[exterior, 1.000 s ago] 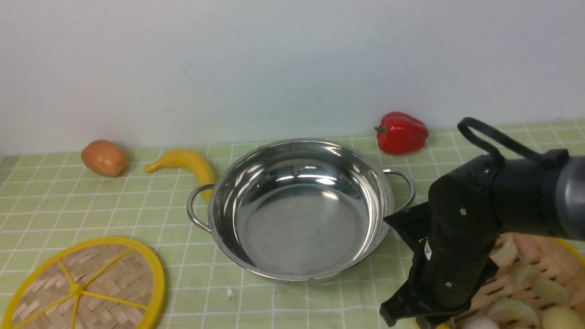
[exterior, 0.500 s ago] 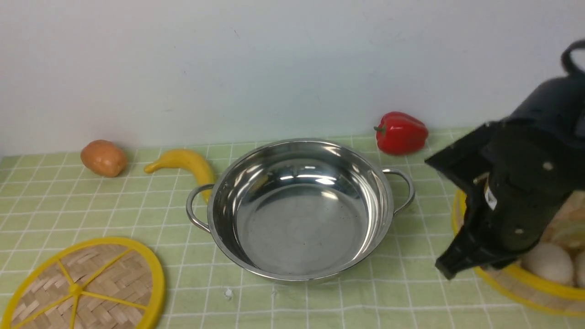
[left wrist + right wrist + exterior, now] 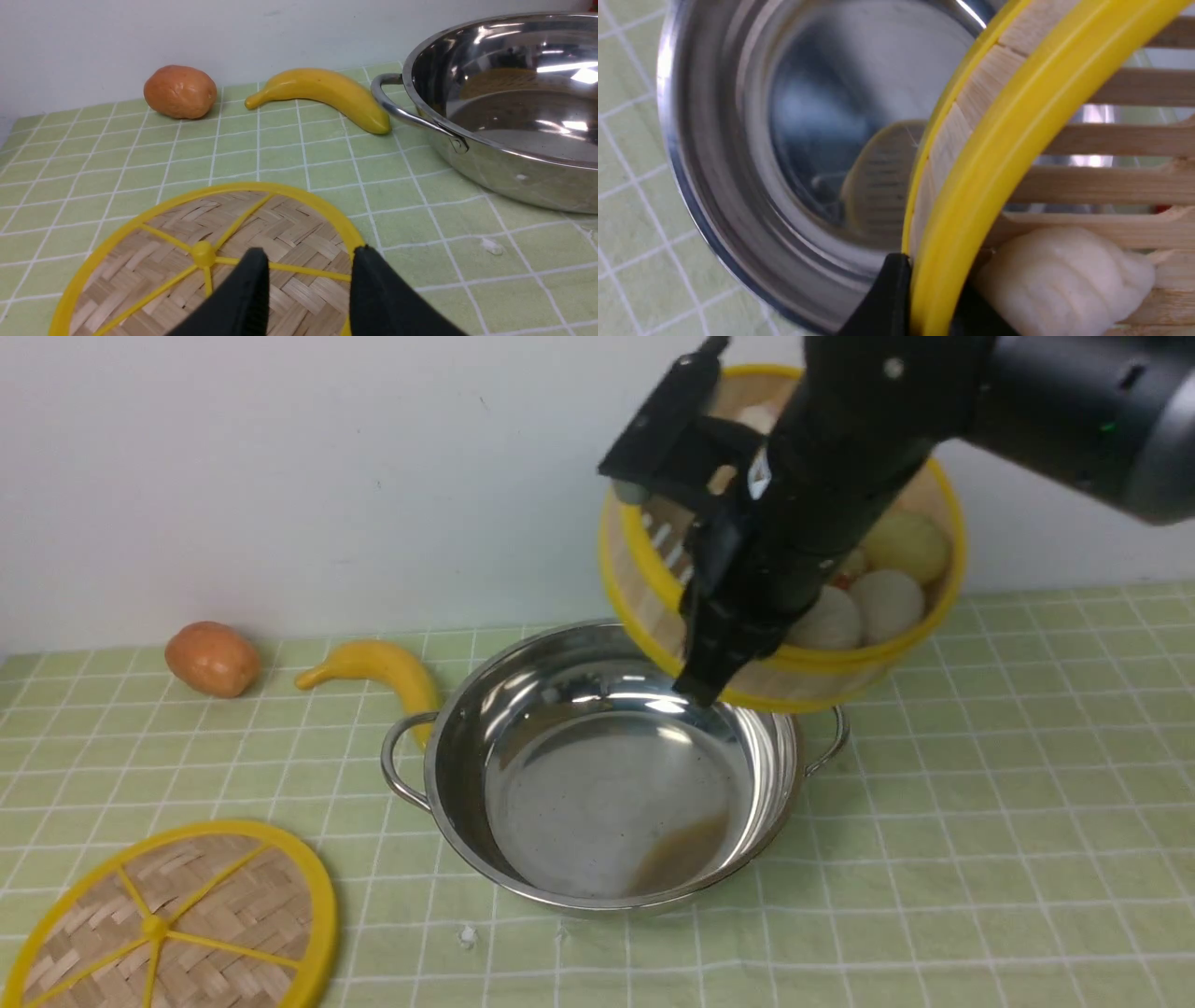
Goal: Place the steamer in the pot on the green tablecloth, and put the lid on the steamer.
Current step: 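Place the bamboo steamer basket of food into the steel pot with the right gripper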
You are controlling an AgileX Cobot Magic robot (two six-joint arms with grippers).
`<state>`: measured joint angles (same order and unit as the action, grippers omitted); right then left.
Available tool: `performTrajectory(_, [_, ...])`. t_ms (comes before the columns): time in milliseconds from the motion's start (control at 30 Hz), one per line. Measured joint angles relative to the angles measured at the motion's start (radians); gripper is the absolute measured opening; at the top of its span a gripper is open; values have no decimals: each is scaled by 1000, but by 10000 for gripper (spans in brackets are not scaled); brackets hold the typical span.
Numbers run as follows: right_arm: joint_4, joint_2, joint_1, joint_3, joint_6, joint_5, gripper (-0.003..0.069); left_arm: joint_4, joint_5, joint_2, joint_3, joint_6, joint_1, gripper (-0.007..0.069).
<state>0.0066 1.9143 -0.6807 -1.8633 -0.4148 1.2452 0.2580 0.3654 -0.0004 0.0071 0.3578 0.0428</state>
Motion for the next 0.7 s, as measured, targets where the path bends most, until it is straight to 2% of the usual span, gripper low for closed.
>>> performTrajectory(100, [21, 96, -43, -64, -82, -1, 55, 0, 0, 0, 0, 0, 0, 240])
performTrajectory(333, [39, 249, -78, -81, -166, 15, 55, 0, 0, 0, 0, 0, 0, 240])
performTrajectory(567, [38, 292, -81, -82, -164, 12, 55, 0, 0, 0, 0, 0, 0, 240])
performTrajectory(700, [50, 298, -81, -82, -123, 11, 55, 0, 0, 0, 0, 0, 0, 240])
